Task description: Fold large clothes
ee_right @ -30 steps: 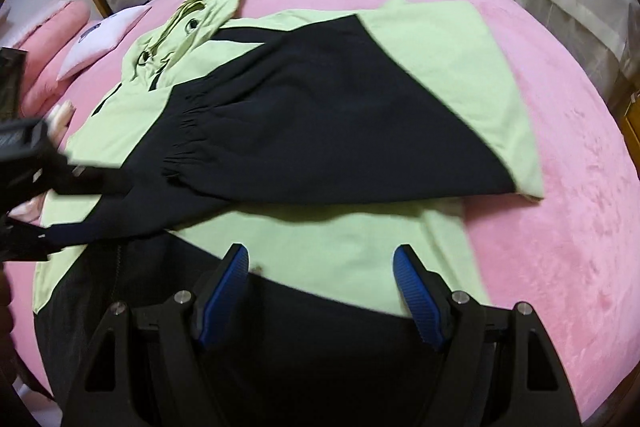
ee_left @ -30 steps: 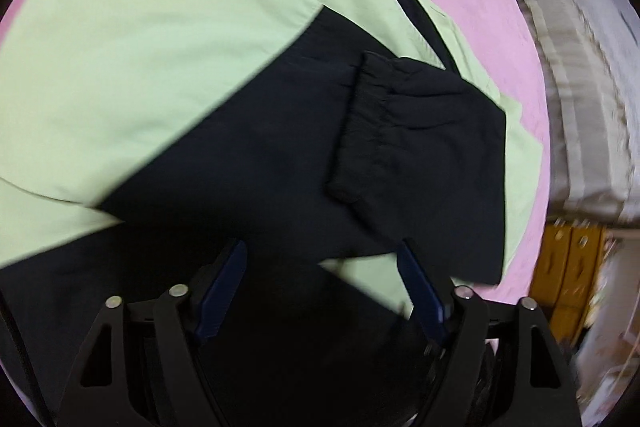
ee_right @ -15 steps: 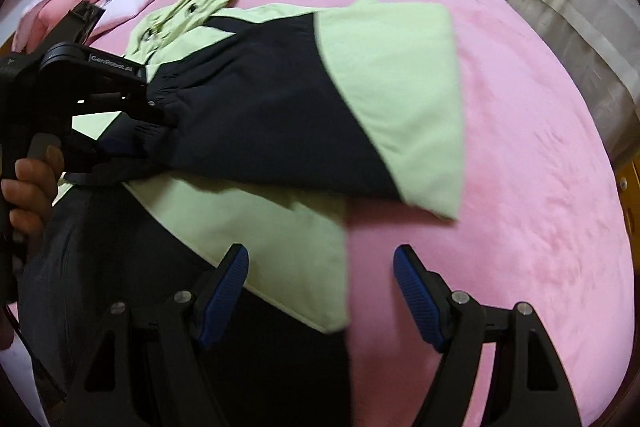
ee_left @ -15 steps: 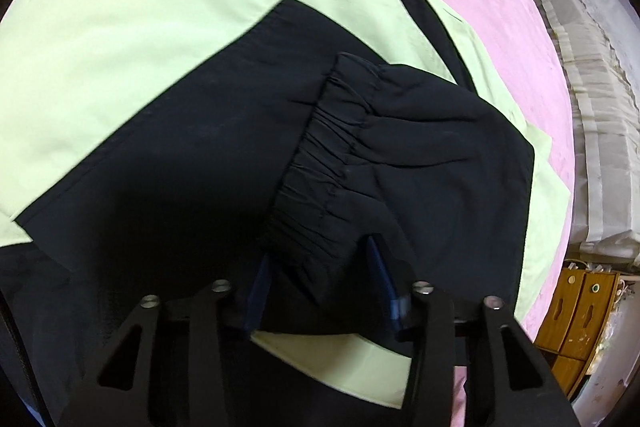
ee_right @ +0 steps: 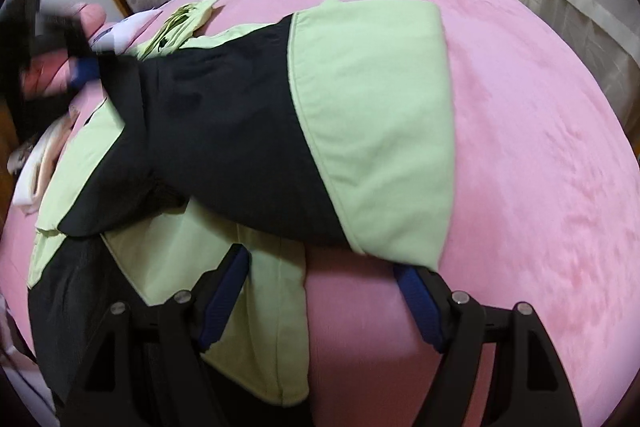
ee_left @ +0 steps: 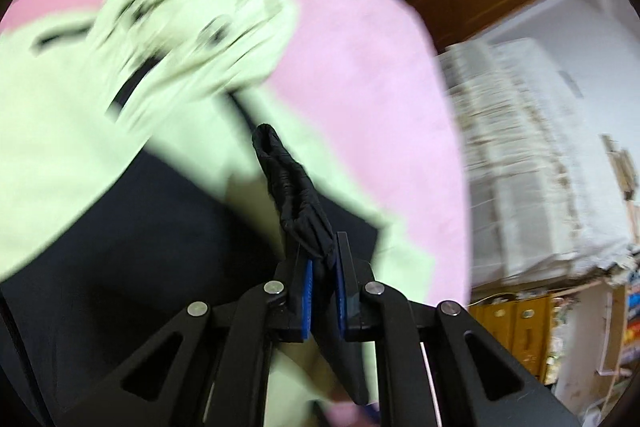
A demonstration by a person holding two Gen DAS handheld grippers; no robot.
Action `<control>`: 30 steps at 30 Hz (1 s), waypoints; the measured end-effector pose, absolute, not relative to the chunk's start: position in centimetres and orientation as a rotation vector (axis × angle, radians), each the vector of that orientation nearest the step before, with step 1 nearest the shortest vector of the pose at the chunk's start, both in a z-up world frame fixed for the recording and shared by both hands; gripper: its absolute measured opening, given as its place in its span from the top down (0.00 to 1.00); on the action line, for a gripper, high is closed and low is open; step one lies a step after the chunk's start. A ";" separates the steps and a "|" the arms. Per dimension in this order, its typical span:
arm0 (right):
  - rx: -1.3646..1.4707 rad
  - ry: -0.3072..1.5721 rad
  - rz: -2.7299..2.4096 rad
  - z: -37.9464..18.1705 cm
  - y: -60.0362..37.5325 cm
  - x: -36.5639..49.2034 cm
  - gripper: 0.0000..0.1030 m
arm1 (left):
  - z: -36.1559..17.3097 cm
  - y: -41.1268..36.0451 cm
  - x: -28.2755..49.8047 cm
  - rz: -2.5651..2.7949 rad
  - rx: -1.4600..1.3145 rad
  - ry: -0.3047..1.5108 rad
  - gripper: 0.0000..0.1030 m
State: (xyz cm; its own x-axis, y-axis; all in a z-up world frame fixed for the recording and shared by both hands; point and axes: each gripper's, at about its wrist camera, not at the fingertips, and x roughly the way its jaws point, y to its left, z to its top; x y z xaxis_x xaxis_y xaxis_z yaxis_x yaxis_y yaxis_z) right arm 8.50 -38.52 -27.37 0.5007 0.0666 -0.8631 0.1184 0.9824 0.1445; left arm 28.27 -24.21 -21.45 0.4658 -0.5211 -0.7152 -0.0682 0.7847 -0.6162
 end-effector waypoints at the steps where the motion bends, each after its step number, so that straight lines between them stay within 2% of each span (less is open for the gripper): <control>1: 0.184 1.038 -0.030 -27.4 -38.4 8.7 0.27 | -20.1 -24.5 28.8 -0.329 -0.641 1.033 0.93; 7: 0.097 0.992 -0.030 -27.4 -37.1 10.7 0.27 | -11.9 -23.0 30.4 -0.425 -0.731 0.809 0.93; 11: 0.112 0.971 -0.042 -27.2 -37.4 12.3 0.27 | -7.3 -17.8 29.7 -0.358 -0.721 0.664 0.93; 16: 0.093 0.969 -0.055 -27.0 -37.4 13.0 0.27 | -5.8 -11.2 28.1 -0.153 -0.669 0.606 0.93; 21: 0.058 0.924 -0.066 -26.7 -36.7 12.8 0.28 | -11.9 -6.2 26.0 0.151 -0.578 0.816 0.93; 24: 0.024 0.932 -0.046 -26.7 -36.3 12.9 0.36 | -17.9 -4.1 24.2 0.325 -0.543 0.966 0.93; 26: 0.021 0.931 -0.010 -26.5 -36.0 12.8 0.55 | -21.9 -2.9 22.8 0.420 -0.566 1.067 0.93; 28: 0.017 0.924 0.021 -26.1 -35.6 12.2 0.69 | -25.2 -2.1 21.6 0.477 -0.594 1.154 0.93; 30: -0.006 0.922 0.026 -25.6 -35.3 12.2 0.75 | -27.4 -2.3 20.0 0.492 -0.598 1.198 0.93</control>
